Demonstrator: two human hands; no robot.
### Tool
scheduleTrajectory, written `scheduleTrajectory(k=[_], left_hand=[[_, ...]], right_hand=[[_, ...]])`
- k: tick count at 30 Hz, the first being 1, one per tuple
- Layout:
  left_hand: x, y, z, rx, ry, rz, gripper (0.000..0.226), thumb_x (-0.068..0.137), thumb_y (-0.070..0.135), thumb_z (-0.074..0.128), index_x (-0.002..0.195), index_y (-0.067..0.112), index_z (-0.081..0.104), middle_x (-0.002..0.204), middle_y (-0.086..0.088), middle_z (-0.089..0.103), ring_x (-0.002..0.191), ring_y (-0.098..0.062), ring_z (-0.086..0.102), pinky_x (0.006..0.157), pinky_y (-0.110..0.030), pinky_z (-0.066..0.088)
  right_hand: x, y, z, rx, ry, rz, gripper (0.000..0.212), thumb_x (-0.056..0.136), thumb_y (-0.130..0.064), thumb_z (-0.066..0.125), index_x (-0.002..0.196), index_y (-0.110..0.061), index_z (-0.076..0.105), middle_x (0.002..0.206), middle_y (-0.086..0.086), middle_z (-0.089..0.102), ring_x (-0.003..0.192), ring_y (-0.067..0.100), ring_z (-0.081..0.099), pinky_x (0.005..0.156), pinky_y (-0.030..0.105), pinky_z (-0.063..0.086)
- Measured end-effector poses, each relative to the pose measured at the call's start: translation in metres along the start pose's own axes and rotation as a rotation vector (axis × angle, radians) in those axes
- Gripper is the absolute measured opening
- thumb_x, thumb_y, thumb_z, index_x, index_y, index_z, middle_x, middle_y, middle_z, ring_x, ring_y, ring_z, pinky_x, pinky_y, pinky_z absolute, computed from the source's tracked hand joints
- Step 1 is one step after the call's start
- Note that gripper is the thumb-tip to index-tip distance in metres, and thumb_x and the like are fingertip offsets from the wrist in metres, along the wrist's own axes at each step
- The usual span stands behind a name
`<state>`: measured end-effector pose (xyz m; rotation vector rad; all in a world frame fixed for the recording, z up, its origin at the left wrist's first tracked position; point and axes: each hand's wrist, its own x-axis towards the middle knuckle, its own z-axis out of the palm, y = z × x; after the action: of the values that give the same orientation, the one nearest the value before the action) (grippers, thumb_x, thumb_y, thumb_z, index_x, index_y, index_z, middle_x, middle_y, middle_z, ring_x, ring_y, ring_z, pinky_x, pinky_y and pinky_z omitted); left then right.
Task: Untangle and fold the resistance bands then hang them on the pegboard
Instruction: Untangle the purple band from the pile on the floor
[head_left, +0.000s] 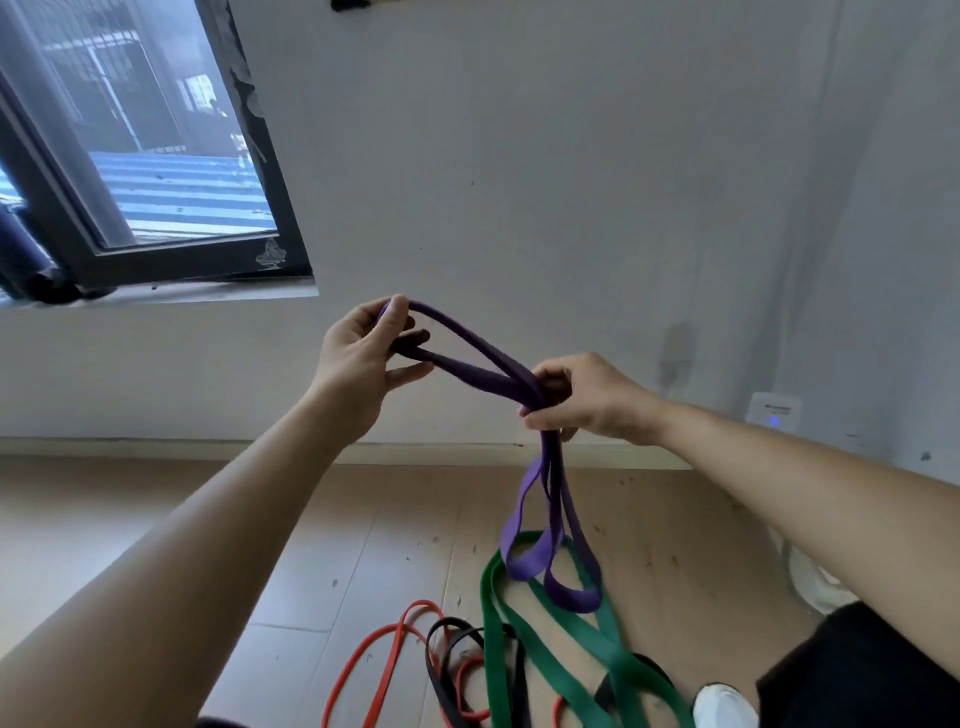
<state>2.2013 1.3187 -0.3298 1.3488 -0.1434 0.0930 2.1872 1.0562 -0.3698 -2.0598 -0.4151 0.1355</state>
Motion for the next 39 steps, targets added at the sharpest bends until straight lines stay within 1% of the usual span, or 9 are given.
scheduleTrajectory(k=[3, 6, 10, 17, 20, 23, 26, 34, 39], left_hand=[[-0.002, -0.012, -0.028, 0.204, -0.140, -0.151, 0.036, 0.091, 0.032, 0.065, 0.117, 0.007, 0.064, 0.115, -0.013, 0.070, 0.109, -0.026, 0.072, 0.078, -0.036, 0.061], [-0.006, -0.023, -0.042, 0.463, -0.319, -0.235, 0.042, 0.089, 0.033, 0.067, 0.122, 0.007, 0.066, 0.115, -0.009, 0.075, 0.112, -0.025, 0.070, 0.087, -0.039, 0.061], [-0.008, -0.029, -0.024, 0.740, -0.476, -0.183, 0.041, 0.088, 0.031, 0.075, 0.126, 0.019, 0.064, 0.114, -0.001, 0.075, 0.105, -0.014, 0.072, 0.097, -0.039, 0.057], [-0.018, -0.041, 0.033, 0.966, -0.597, 0.085, 0.053, 0.080, 0.036, 0.084, 0.127, 0.024, 0.063, 0.115, 0.009, 0.069, 0.108, -0.008, 0.067, 0.070, -0.024, 0.059], [-0.018, -0.047, 0.039, 0.936, -0.549, 0.168, 0.051, 0.077, 0.034, 0.086, 0.123, 0.025, 0.064, 0.111, 0.008, 0.070, 0.104, -0.008, 0.068, 0.075, -0.032, 0.062], [-0.020, -0.045, 0.043, 0.899, -0.575, 0.131, 0.037, 0.080, 0.027, 0.085, 0.112, 0.020, 0.068, 0.096, 0.000, 0.072, 0.085, -0.016, 0.072, 0.060, -0.031, 0.062], [-0.021, -0.040, 0.045, 0.863, -0.563, 0.104, 0.026, 0.084, 0.024, 0.082, 0.106, 0.016, 0.071, 0.082, -0.001, 0.071, 0.069, -0.014, 0.070, 0.056, -0.030, 0.059], [-0.023, -0.024, 0.036, 0.689, -0.489, 0.099, 0.024, 0.086, 0.019, 0.079, 0.109, 0.013, 0.072, 0.087, -0.008, 0.074, 0.071, -0.018, 0.070, 0.058, -0.029, 0.059], [-0.022, -0.019, 0.030, 0.546, -0.391, 0.087, 0.022, 0.088, 0.013, 0.076, 0.109, 0.011, 0.071, 0.092, -0.011, 0.074, 0.082, -0.024, 0.073, 0.059, -0.029, 0.059]], right_hand=[[-0.004, 0.000, -0.020, 0.045, 0.062, -0.005, 0.026, 0.082, -0.005, 0.082, 0.105, -0.009, 0.073, 0.094, 0.016, 0.077, 0.081, 0.028, 0.075, 0.065, 0.029, 0.058], [-0.008, -0.001, -0.030, 0.029, 0.057, -0.006, 0.028, 0.080, -0.004, 0.083, 0.106, -0.008, 0.075, 0.096, 0.021, 0.076, 0.082, 0.033, 0.075, 0.063, 0.029, 0.058], [-0.010, -0.007, -0.031, -0.034, 0.005, -0.017, 0.026, 0.081, -0.005, 0.083, 0.106, -0.007, 0.076, 0.095, 0.019, 0.076, 0.079, 0.025, 0.074, 0.066, 0.032, 0.060], [-0.008, -0.019, -0.018, -0.162, -0.066, -0.016, 0.036, 0.074, -0.006, 0.087, 0.107, -0.011, 0.071, 0.094, 0.008, 0.076, 0.085, 0.025, 0.075, 0.076, 0.047, 0.064], [-0.009, -0.020, -0.017, -0.140, -0.103, -0.006, 0.037, 0.073, -0.002, 0.087, 0.106, -0.009, 0.071, 0.090, 0.009, 0.077, 0.082, 0.025, 0.075, 0.073, 0.042, 0.064], [-0.010, -0.020, -0.015, -0.125, -0.122, 0.003, 0.035, 0.073, 0.002, 0.086, 0.104, -0.007, 0.071, 0.083, 0.006, 0.075, 0.070, 0.014, 0.071, 0.063, 0.029, 0.059], [-0.010, -0.018, -0.014, -0.091, -0.110, 0.003, 0.034, 0.075, -0.001, 0.084, 0.105, -0.009, 0.070, 0.084, 0.006, 0.074, 0.071, 0.015, 0.070, 0.061, 0.030, 0.057], [-0.009, -0.006, -0.007, 0.025, -0.180, 0.075, 0.031, 0.084, -0.009, 0.079, 0.109, -0.013, 0.062, 0.095, 0.005, 0.074, 0.088, 0.021, 0.075, 0.058, 0.031, 0.058], [-0.005, 0.003, -0.001, 0.024, -0.250, 0.124, 0.019, 0.087, -0.008, 0.076, 0.101, -0.010, 0.065, 0.091, 0.006, 0.067, 0.080, 0.019, 0.072, 0.060, 0.031, 0.059]])
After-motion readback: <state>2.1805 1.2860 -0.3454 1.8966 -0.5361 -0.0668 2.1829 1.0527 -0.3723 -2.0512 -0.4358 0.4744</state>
